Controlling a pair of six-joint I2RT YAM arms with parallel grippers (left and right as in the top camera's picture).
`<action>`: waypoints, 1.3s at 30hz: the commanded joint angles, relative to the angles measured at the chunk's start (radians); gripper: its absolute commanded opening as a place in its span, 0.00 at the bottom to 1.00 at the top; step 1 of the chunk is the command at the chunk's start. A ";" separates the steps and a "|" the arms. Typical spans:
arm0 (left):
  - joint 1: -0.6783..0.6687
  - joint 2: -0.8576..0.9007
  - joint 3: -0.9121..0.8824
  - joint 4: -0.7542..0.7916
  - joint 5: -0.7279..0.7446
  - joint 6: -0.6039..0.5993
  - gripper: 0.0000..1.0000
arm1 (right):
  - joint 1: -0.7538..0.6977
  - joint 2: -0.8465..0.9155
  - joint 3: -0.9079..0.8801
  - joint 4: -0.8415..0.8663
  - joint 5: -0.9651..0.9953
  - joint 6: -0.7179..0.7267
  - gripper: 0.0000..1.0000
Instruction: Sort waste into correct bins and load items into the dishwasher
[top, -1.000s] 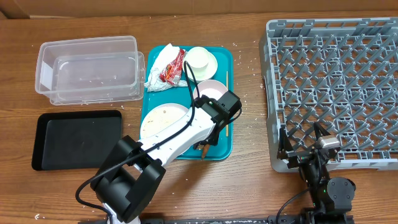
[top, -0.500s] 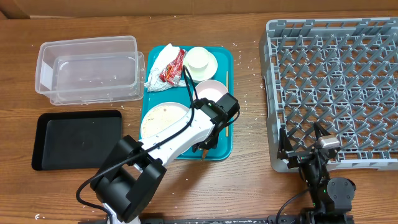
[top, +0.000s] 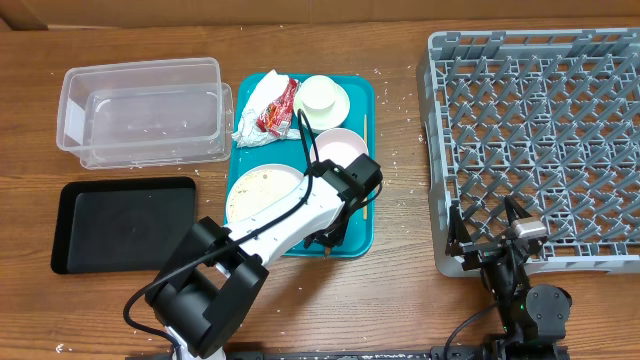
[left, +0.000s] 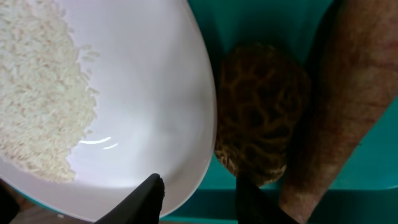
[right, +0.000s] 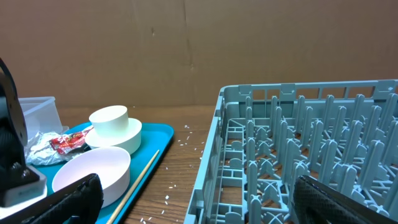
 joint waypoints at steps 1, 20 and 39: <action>0.011 0.009 -0.052 0.037 0.002 0.026 0.41 | -0.003 -0.010 -0.010 0.003 0.010 0.003 1.00; 0.023 0.009 -0.094 0.089 -0.002 0.036 0.23 | -0.003 -0.010 -0.010 0.003 0.010 0.003 1.00; 0.025 0.009 -0.060 0.069 -0.005 0.037 0.25 | -0.003 -0.010 -0.010 0.003 0.010 0.003 1.00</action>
